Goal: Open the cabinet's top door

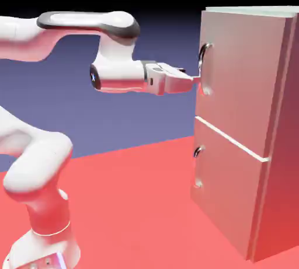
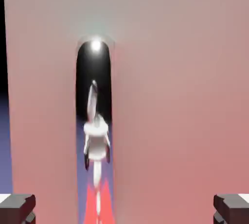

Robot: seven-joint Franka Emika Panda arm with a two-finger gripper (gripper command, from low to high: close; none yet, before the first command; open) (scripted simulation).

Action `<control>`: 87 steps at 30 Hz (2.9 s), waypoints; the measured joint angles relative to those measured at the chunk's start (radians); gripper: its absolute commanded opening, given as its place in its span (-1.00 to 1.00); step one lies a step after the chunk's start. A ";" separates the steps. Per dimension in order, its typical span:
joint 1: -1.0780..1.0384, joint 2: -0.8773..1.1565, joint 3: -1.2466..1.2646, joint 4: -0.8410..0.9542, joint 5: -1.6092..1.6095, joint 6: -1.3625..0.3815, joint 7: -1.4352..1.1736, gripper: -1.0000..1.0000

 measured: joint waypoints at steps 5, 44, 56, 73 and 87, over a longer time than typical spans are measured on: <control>-0.063 0.020 0.053 0.042 0.136 -0.018 -0.114 0.00; 0.715 -0.250 -0.804 -0.294 -0.949 -0.145 0.294 -1.00; 0.591 -0.395 -1.030 -0.363 -1.469 -0.476 0.588 -1.00; 0.686 -0.275 -1.584 -0.010 -2.009 -1.215 0.656 -1.00; 1.138 -0.236 -1.922 0.498 -2.206 -1.693 0.710 -1.00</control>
